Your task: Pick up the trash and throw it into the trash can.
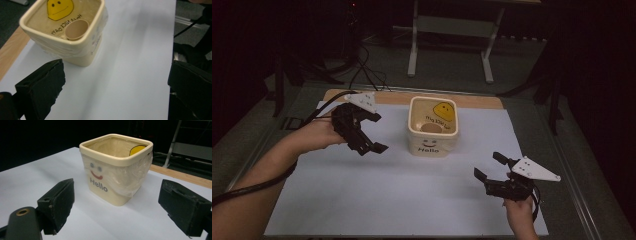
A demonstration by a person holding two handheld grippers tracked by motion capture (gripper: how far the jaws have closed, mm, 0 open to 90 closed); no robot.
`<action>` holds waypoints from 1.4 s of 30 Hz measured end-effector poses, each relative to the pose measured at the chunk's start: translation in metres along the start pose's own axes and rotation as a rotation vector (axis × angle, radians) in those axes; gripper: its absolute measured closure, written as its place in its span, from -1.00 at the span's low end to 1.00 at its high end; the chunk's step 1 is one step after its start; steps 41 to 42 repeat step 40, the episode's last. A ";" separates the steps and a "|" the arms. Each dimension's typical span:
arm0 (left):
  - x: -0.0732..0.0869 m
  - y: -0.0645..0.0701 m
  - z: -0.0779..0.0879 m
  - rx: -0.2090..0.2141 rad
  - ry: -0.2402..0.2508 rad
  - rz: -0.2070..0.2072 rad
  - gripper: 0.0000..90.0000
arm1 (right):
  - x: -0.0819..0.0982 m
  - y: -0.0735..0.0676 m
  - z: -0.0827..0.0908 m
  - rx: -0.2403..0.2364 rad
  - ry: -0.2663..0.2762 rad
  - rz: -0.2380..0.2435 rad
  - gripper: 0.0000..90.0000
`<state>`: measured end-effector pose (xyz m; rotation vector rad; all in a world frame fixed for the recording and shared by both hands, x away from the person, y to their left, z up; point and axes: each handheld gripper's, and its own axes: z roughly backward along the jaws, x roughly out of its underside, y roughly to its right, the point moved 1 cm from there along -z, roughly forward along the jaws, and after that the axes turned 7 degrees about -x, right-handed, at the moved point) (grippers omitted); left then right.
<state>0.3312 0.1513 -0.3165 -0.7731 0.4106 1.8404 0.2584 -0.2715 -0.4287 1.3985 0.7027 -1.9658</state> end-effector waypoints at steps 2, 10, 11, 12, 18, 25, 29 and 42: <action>0.007 0.003 0.001 -0.003 0.010 0.005 -0.96 | 0.000 0.000 0.000 -0.001 -0.001 -0.002 -0.70; 0.037 0.018 -0.002 0.016 0.031 0.025 -0.96 | 0.000 0.000 -0.001 0.000 -0.002 0.001 -0.70; 0.041 0.020 -0.003 0.022 0.040 0.034 -0.96 | 0.000 0.000 -0.001 0.000 0.000 0.003 -0.70; 0.045 0.021 -0.004 0.018 0.044 0.036 -0.96 | 0.000 -0.001 0.000 0.001 -0.002 0.002 -0.70; 0.065 0.032 -0.011 0.024 0.066 0.061 -0.96 | 0.000 0.000 0.000 0.001 -0.002 0.001 -0.70; 0.089 0.051 -0.025 0.045 0.071 0.089 -0.96 | 0.001 0.000 -0.002 -0.001 -0.007 0.000 -0.70; 0.103 0.057 -0.034 0.051 0.080 0.107 -0.96 | 0.001 0.000 -0.002 0.001 -0.009 0.002 -0.70; 0.122 0.062 -0.046 0.025 0.100 0.127 -0.96 | 0.001 0.000 -0.003 -0.001 -0.013 -0.002 -0.70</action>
